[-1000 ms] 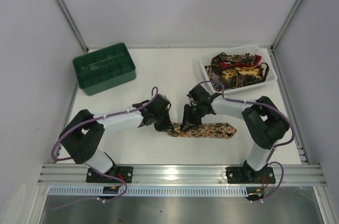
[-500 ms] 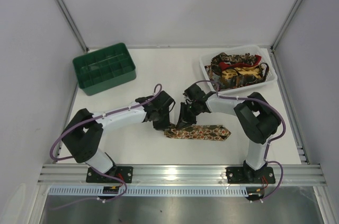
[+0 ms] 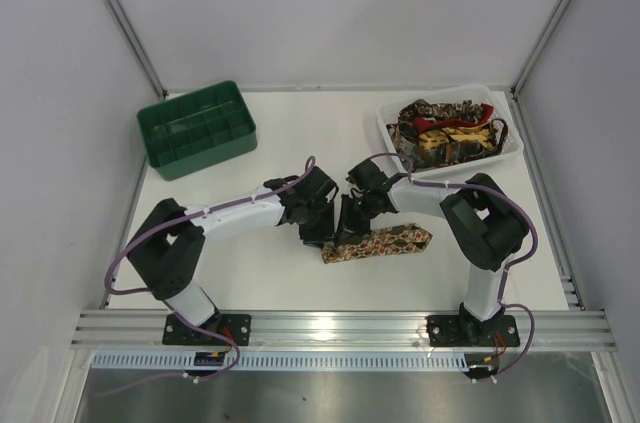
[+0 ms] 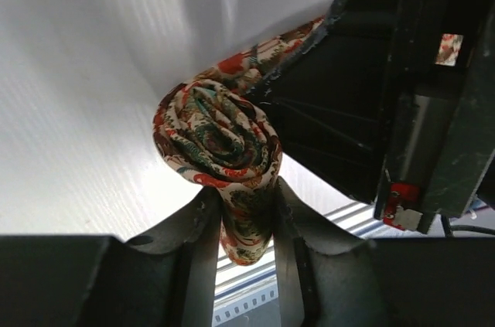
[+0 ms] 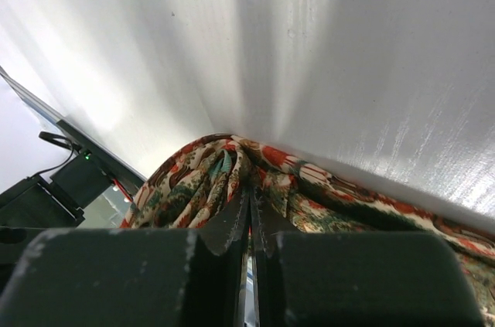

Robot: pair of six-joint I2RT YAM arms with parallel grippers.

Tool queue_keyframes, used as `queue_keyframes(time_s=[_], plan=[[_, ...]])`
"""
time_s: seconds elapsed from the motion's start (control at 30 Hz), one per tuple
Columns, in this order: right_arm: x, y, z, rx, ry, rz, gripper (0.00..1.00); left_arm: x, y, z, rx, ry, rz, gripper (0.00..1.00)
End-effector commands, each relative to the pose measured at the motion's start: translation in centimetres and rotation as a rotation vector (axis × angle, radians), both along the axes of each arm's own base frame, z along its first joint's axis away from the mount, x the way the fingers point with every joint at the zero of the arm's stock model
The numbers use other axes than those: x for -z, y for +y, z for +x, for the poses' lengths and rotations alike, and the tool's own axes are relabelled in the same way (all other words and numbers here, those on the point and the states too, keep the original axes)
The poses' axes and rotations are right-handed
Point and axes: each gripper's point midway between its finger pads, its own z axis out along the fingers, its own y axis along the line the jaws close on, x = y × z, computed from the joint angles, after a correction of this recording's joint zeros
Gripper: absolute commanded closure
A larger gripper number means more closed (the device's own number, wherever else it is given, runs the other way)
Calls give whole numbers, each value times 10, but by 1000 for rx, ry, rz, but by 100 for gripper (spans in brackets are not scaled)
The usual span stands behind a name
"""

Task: Roll the ties
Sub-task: Roll the tie

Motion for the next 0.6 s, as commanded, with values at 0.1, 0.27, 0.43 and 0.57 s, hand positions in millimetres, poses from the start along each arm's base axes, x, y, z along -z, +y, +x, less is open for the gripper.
queue_keyframes(time_s=[0.1,0.27,0.43,0.57], plan=[[-13,1,-6,-23,-19,30,94,-24,-45,2,98,6,-176,60],[-16,-9,-4,-7,-36,3,96,-26,-51,6,102,10,-164,59],[-24,-33,15,50,-81,-25,97,-16,-53,7,90,56,-136,60],[-28,-53,26,105,-90,-19,96,-11,-61,7,89,82,-135,61]])
